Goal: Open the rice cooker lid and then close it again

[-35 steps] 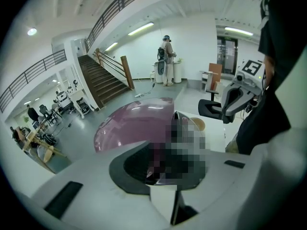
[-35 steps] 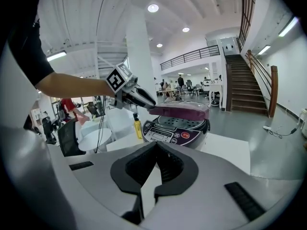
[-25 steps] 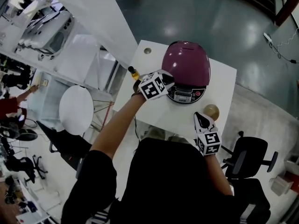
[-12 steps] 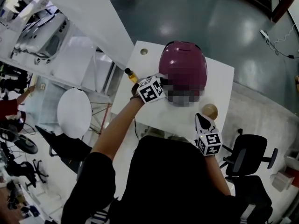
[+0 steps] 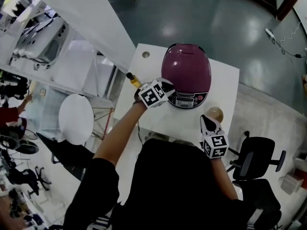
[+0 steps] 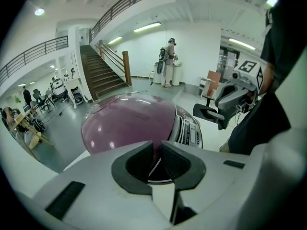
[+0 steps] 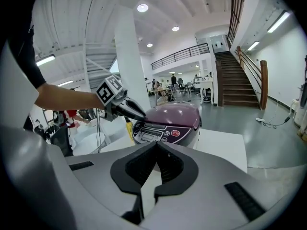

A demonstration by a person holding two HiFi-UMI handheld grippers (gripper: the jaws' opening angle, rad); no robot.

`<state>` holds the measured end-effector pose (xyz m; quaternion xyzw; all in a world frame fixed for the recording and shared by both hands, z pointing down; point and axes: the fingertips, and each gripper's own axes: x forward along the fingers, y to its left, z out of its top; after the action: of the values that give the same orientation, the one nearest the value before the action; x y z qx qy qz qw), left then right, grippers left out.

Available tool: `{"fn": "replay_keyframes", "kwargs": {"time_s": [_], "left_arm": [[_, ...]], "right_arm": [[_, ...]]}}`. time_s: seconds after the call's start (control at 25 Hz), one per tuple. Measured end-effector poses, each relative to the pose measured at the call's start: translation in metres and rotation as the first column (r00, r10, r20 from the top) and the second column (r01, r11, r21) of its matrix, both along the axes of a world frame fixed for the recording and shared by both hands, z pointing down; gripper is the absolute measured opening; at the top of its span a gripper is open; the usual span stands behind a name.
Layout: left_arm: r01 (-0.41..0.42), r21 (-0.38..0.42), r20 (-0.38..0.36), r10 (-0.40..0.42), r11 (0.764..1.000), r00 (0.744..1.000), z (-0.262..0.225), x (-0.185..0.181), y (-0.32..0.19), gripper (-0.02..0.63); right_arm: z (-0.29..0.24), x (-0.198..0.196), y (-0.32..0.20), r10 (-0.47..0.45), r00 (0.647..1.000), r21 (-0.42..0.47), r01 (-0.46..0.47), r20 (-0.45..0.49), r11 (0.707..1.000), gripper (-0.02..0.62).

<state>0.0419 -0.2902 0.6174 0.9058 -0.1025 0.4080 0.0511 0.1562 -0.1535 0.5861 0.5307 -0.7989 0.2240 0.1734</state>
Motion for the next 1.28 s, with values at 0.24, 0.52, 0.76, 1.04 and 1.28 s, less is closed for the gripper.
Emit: {"fn": "replay_keyframes", "kwargs": {"time_s": [0.24, 0.52, 0.76, 1.04, 1.28], "left_arm": [[0.001, -0.018, 0.014, -0.001, 1.000, 1.000, 0.000, -0.001, -0.001, 0.043], [0.022, -0.050, -0.010, -0.023, 0.999, 1.000, -0.001, 0.000, -0.002, 0.033], [0.057, -0.078, -0.055, -0.062, 0.995, 0.997, -0.001, -0.002, -0.005, 0.015], [0.052, -0.090, -0.071, -0.058, 0.995, 0.996, -0.001, -0.002, -0.006, 0.008], [0.058, -0.115, -0.093, -0.069, 0.992, 0.993, -0.001, -0.004, -0.005, 0.005]], "right_arm": [[-0.002, -0.006, -0.008, -0.021, 1.000, 0.006, 0.021, 0.002, 1.000, 0.000], [-0.004, -0.009, -0.018, -0.031, 0.999, 0.008, 0.031, 0.008, 0.999, 0.000], [-0.007, -0.009, -0.035, -0.035, 0.999, 0.024, 0.034, 0.010, 0.999, 0.000], [-0.010, -0.008, -0.073, -0.024, 1.000, 0.022, 0.024, 0.019, 0.999, -0.001], [-0.007, -0.011, -0.103, 0.028, 0.996, -0.013, -0.027, 0.085, 1.000, 0.000]]}}
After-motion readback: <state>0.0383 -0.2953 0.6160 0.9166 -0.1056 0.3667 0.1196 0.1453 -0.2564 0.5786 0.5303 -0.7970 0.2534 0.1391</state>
